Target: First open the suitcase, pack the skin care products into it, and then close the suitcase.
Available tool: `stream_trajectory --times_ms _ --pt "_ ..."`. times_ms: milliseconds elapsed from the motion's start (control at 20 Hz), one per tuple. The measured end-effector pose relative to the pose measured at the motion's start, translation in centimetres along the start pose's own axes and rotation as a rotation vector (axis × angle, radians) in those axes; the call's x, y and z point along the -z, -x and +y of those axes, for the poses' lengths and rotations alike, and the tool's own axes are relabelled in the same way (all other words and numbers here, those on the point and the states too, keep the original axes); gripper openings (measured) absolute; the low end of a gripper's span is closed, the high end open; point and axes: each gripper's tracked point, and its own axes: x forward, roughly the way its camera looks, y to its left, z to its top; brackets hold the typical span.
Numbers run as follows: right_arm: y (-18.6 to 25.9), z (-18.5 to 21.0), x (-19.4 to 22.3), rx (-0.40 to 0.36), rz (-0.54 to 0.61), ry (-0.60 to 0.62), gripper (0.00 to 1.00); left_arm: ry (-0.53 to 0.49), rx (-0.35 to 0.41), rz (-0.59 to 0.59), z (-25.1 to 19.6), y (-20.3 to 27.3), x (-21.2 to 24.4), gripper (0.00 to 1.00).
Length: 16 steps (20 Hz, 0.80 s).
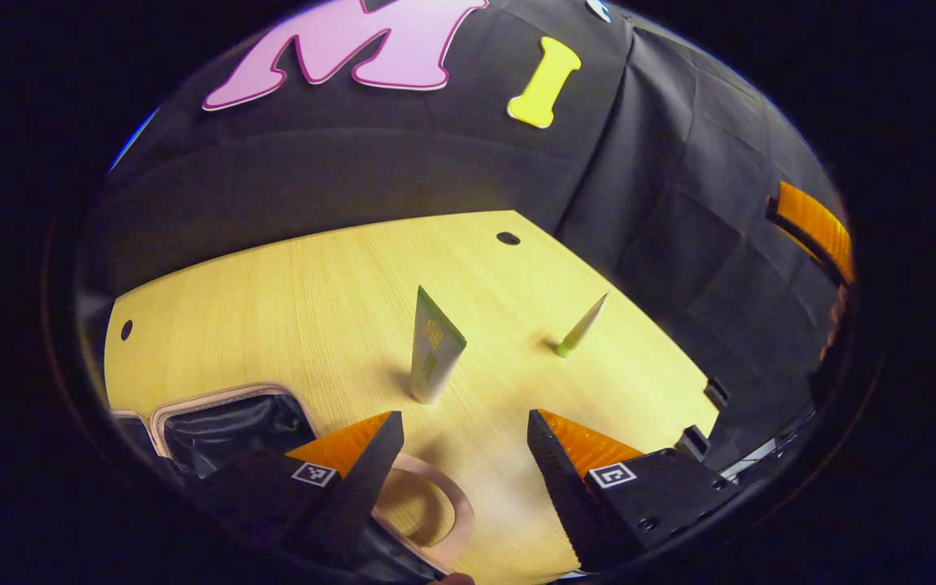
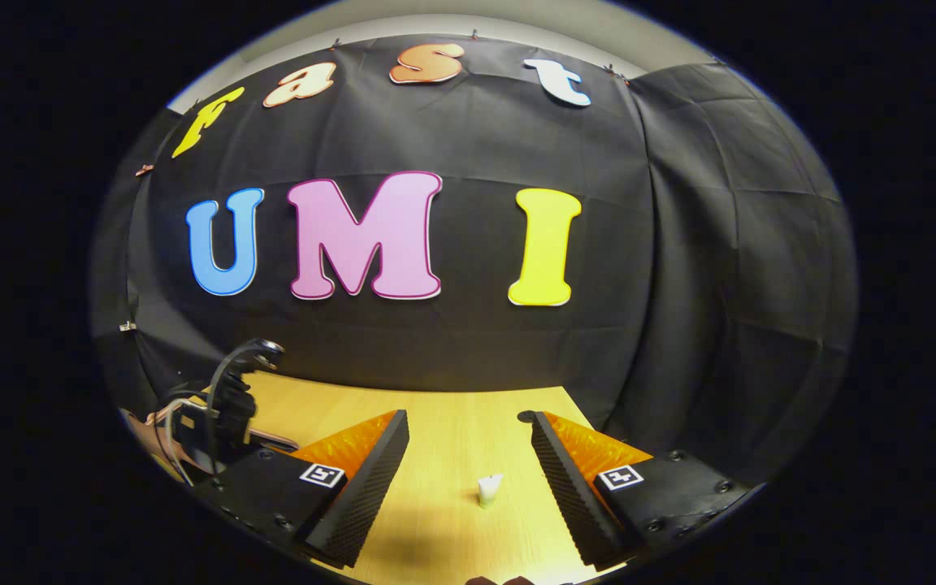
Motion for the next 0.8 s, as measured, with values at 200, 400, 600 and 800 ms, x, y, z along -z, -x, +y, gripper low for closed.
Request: stream_trajectory --times_ms 200,400,600,800 --pt "-1.3 -3.3 4.5 0.010 0.097 -0.003 0.96 0.056 -0.064 0.056 1.6 -5.6 -0.9 0.97" --pt "-3.3 -4.4 8.0 -0.011 0.165 -0.022 0.96 0.058 -0.102 0.114 2.4 -9.9 0.1 0.97" --pt "-5.5 -3.9 11.3 -0.062 0.227 -0.033 0.95 0.038 -0.149 0.083 3.9 -12.1 -1.4 0.93" --pt "-8.3 -3.7 16.3 -0.087 0.325 -0.031 0.95 0.060 -0.141 0.116 3.7 -14.4 -1.1 0.40"
